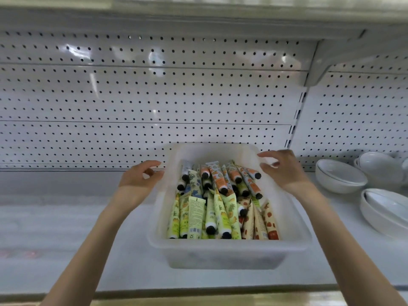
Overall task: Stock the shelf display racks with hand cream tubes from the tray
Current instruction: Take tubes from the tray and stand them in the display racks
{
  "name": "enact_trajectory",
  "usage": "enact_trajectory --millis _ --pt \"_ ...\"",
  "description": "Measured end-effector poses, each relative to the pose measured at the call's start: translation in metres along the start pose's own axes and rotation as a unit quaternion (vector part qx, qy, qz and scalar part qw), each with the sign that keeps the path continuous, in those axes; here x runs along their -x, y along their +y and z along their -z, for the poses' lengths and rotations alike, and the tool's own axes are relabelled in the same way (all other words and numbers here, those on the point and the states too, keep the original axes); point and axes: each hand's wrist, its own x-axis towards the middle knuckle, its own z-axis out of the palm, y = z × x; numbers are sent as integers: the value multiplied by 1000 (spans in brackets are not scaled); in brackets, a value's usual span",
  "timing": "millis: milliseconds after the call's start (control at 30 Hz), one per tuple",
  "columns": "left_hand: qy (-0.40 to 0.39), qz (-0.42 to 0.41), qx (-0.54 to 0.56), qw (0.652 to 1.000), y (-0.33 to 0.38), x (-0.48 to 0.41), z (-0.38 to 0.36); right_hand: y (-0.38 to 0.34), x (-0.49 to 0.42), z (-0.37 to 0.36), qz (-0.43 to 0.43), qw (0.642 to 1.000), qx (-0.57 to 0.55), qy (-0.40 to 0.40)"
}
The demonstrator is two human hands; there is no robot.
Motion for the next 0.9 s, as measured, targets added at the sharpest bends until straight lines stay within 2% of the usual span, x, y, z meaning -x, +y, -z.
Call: enact_trajectory --millis 67,167,233,333,533,900 --pt "10 -32 -1 999 3 3 3 -20 -4 -3 31 999 -13 -34" --pt "4 -63 21 998 5 7 8 -49 -10 -7 62 983 -82 -154" --pt "-6 -78 39 996 7 7 9 -62 -17 -12 59 971 -69 -220" --pt "-14 -104 48 993 14 9 5 -68 -32 -27 36 963 -21 -265" --pt "-46 -117 64 990 20 14 0 -53 -45 -54 -42 949 107 -293" --pt "-54 -102 79 990 25 15 -7 -56 -37 -56 -45 962 -16 -269"
